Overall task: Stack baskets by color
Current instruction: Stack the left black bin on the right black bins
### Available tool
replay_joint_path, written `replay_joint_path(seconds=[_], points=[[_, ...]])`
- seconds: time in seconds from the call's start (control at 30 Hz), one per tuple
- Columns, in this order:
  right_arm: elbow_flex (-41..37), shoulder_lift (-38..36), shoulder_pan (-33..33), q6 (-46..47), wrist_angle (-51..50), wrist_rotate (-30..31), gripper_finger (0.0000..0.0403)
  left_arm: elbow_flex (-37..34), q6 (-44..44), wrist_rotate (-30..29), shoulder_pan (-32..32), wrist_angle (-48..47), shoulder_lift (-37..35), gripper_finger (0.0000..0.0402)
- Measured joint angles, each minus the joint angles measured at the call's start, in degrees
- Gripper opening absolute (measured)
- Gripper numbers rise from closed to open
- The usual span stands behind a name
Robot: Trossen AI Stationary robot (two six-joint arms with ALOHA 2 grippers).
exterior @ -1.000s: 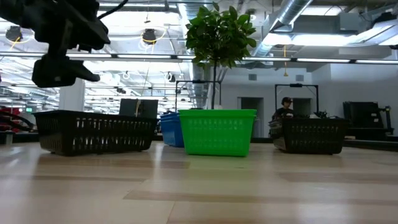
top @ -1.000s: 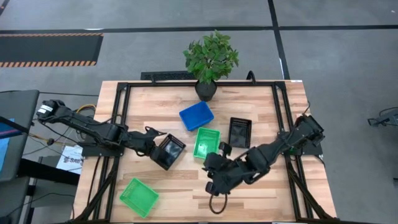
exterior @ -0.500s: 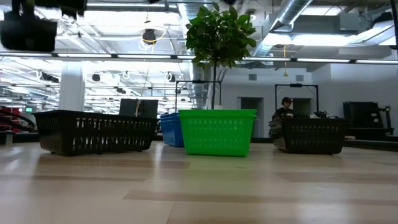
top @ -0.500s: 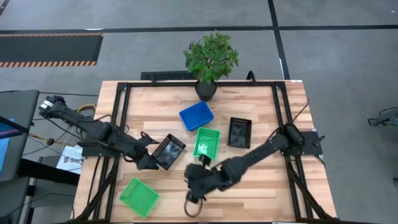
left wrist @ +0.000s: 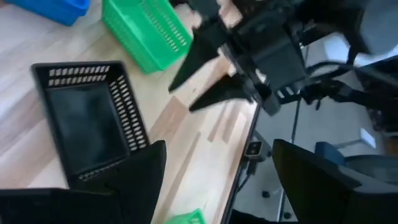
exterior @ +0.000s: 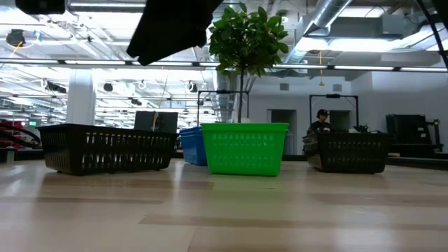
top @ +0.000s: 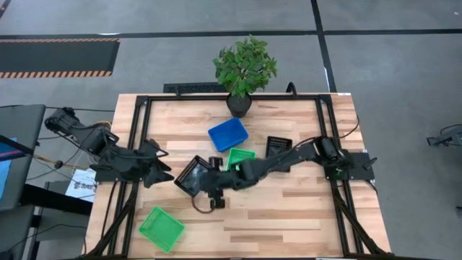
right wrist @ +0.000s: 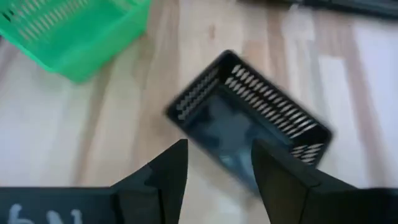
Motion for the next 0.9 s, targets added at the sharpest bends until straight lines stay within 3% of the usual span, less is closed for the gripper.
replay_joint_path(seconds=[0.17, 0.57, 0.9], points=[[-0.35, -0.03, -3.65, -10.79, 0.14, -2.34, 0.0191, -0.04, -0.73, -0.88, 0.01, -1.54, 0.07, 0.0281], [-0.32, 0.16, -6.66, -23.31, 0.87, -13.31, 0.0188, -0.07, -4.31, -6.87, 0.02, -4.07, 0.11, 0.0281], [-0.33, 7.42, -6.52, -29.71, 0.70, -12.80, 0.0189, -0.07, -6.48, -10.12, 0.02, -4.31, 0.12, 0.0281]])
